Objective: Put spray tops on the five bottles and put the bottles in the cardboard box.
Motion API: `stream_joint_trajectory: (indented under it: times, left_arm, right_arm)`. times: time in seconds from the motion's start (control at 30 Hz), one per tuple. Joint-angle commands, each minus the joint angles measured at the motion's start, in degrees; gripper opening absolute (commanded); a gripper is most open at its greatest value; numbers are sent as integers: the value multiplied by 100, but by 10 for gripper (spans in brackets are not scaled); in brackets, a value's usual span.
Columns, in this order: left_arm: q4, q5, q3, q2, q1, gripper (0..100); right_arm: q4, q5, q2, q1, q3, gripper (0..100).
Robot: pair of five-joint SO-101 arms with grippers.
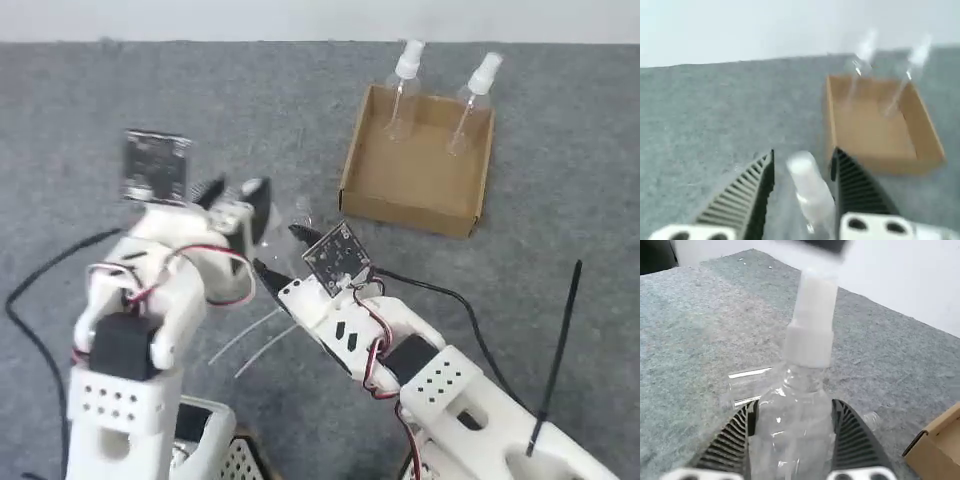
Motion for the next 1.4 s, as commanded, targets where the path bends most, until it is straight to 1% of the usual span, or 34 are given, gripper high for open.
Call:
stream_joint_trajectory:
  times: [0.0,0.07,0.17,0.27,0.43,0.6,0.77,0.83,0.9,1.03,1.2,1.37]
  left_arm:
    - [-185,-79,-611,844,-651,170]
    - [-316,-211,-611,1204,-800,170]
    - [-413,-308,-593,1468,-826,170]
    - [-334,-334,-585,1477,-703,170]
    - [53,-352,-585,1477,-422,170]
    - [88,-352,-602,1451,-440,170]
    - [79,-352,-690,712,-659,170]
    - [97,-466,-822,334,-633,170]
    - [105,-545,-927,229,-457,170]
    - [-26,-545,-945,589,-202,170]
    - [-158,-563,-910,1275,-167,170]
    - [378,-580,-901,1248,-158,169]
  right_arm:
    - [-119,-62,-215,57,-53,6]
    - [-119,-62,-207,57,-53,6]
    - [-119,-62,-207,57,-53,6]
    - [-119,-62,-207,57,-53,6]
    - [-119,-62,-207,57,-53,6]
    - [-119,-53,-207,66,-53,6]
    - [-119,-53,-207,75,-53,6]
    - [-110,-53,-207,75,-53,6]
    - [-110,-53,-207,66,-53,6]
    - [-110,-53,-207,66,-53,6]
    - [-110,-53,-207,66,-53,6]
    - [-110,-53,-207,66,-53,6]
